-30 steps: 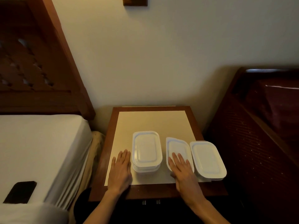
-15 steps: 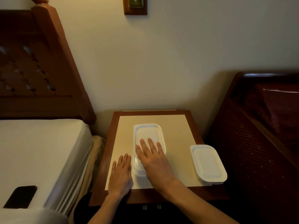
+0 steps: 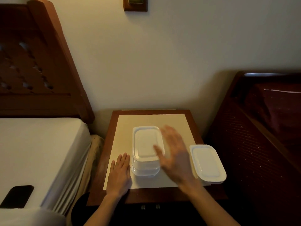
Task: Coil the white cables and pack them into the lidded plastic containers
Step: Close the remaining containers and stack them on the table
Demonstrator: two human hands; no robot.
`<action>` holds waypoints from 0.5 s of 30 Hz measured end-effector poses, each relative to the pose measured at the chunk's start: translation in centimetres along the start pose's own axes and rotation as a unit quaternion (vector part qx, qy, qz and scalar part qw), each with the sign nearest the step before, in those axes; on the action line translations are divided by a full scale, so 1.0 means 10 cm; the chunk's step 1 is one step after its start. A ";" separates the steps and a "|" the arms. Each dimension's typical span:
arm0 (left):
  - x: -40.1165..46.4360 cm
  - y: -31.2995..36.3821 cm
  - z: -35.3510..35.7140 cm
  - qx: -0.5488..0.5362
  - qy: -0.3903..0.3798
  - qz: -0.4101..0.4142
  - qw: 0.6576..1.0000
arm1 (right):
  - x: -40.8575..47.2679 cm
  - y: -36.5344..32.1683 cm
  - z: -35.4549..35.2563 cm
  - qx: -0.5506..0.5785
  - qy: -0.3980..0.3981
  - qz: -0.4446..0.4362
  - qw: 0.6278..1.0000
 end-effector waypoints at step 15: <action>-0.04 0.02 -0.04 -0.012 0.013 -0.002 1.000 | -0.49 1.81 -0.12 -0.195 -0.198 0.464 0.841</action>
Point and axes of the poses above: each hand's wrist, its own x-axis towards the middle knuckle, its own z-axis out of the palm, y = z × x, the point moved 9 cm from there along x, towards the middle knuckle, and after that the axes turned 10 degrees about -y, right-handed, at the moved point
